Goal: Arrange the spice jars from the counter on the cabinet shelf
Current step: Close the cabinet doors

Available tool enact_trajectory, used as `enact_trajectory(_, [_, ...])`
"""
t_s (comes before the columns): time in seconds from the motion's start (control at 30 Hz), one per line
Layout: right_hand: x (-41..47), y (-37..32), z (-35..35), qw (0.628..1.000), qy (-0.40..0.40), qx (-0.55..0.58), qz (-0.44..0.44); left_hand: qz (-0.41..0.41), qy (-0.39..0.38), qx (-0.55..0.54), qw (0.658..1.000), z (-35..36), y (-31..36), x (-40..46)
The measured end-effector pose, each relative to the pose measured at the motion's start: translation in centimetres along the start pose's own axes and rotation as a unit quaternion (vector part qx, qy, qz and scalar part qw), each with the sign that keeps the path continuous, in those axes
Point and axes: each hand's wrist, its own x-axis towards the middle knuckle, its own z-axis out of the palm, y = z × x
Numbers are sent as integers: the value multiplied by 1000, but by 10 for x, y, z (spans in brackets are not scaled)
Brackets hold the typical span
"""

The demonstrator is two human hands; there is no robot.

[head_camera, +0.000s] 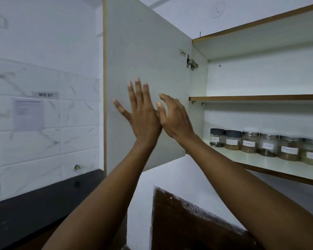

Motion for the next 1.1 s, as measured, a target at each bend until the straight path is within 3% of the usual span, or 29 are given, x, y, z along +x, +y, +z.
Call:
enact_trajectory(0.23, [0, -83, 8, 999, -27, 21, 25, -170, 49, -181, 967, -52, -47, 15])
enact_trajectory(0.4, [-8, -105, -19, 993, -56, -13, 102, -130, 89, -319, 935, -77, -30, 0])
enact_trajectory(0.5, [-15, -105, -51, 987, -28, -93, 125, -107, 62, -403, 907, -88, 2, -21])
enact_trajectory(0.6, [-27, -90, -95, 977, -7, -128, 170, -98, -25, -469, 878, -87, 43, -40])
enact_trajectory(0.67, [-35, -70, -126, 970, 11, -127, 205, -83, -91, -530, 839, -81, 77, -55])
enact_trajectory(0.77, [-54, -30, -166, 954, 62, -173, 238, -33, -143, -576, 804, -72, 140, -87])
enact_trajectory(0.83, [-68, 3, -185, 943, 93, -181, 263, -5, -142, -551, 822, -58, 183, -110])
enact_trajectory(0.97, [-85, 83, -219, 923, 160, -105, 333, 58, -169, -405, 897, -17, 273, -157])
enact_trajectory(1.1, [-90, 159, -235, 894, 186, -54, 404, 58, -173, -346, 920, 31, 333, -187])
